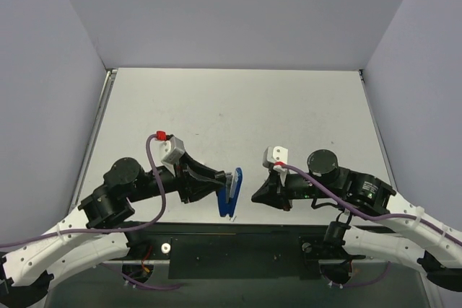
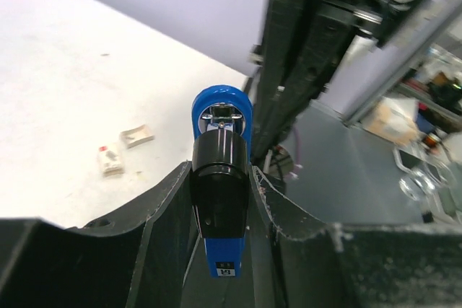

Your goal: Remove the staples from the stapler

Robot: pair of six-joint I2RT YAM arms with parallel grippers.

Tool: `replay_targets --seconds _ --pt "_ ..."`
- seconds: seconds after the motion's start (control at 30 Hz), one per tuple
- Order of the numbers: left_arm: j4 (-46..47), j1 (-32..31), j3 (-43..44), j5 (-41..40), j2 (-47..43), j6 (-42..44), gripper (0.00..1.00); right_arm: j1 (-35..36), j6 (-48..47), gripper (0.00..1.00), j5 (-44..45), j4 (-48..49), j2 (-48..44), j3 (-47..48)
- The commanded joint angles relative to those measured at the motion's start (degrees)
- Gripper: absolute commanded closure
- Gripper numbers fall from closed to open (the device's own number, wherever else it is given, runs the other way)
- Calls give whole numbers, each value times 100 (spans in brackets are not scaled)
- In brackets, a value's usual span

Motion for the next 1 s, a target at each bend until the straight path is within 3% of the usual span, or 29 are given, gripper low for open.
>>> replay_targets --seconds 0.0,0.13,0.33,0.43,0.5,0.7,0.97 --pt "-578 -33 900 -1670 126 232 100 -103 464 100 907 279 -392 -178" --pt "-1449 -24 1629 -3260 654 434 100 -130 632 100 1276 279 -559 -275" --pt "-2302 160 2780 -4185 1752 750 100 -138 790 100 1409 410 -480 -460" --pt "-2733 520 3447 -4108 2357 856 100 -138 922 100 1418 629 -454 -600" --pt "-2883 1212 3739 -3740 2639 891 100 -138 1001 100 1505 718 -428 -679" --pt "-3252 2514 4407 -2659 3641 997 100 -138 1212 100 1629 964 -375 -934" --pt "-3324 3333 4733 -2235 4873 1137 100 -147 1388 100 1594 1228 -173 -1198"
